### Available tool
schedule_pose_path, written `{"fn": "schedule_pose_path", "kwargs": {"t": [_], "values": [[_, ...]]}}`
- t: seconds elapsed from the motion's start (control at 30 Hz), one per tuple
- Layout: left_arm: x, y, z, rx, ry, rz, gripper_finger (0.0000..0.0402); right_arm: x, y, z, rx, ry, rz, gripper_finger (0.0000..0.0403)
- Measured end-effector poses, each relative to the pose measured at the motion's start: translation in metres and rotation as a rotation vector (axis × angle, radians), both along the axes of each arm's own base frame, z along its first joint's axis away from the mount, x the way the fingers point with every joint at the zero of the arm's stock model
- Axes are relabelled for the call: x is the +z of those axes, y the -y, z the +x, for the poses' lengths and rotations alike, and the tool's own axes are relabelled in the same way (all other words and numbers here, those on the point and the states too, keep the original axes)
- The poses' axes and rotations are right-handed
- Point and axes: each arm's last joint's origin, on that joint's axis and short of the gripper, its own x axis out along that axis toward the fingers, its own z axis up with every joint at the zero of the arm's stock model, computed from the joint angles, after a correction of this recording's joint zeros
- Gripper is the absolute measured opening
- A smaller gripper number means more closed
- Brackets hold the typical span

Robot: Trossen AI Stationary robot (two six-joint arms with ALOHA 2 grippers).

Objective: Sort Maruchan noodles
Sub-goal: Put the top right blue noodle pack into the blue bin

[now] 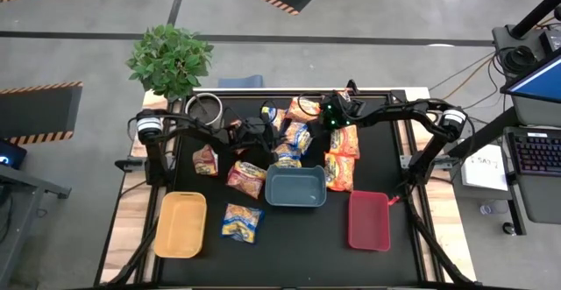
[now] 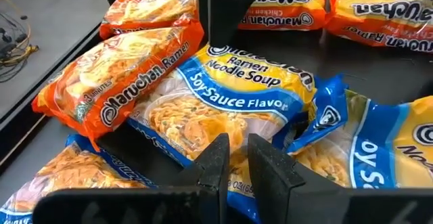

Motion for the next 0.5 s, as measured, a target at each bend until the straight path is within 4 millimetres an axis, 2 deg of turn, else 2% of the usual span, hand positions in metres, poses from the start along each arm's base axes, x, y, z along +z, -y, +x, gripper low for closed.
{"fn": "schedule_pose_path", "kwargs": {"t": [0.5], "values": [[-0.017,-0.002,-0.001,0.029,-0.067,-0.01,0.0038,0.0,0.001,0.0,-0.006,0.001,0.003,0.0326]]}}
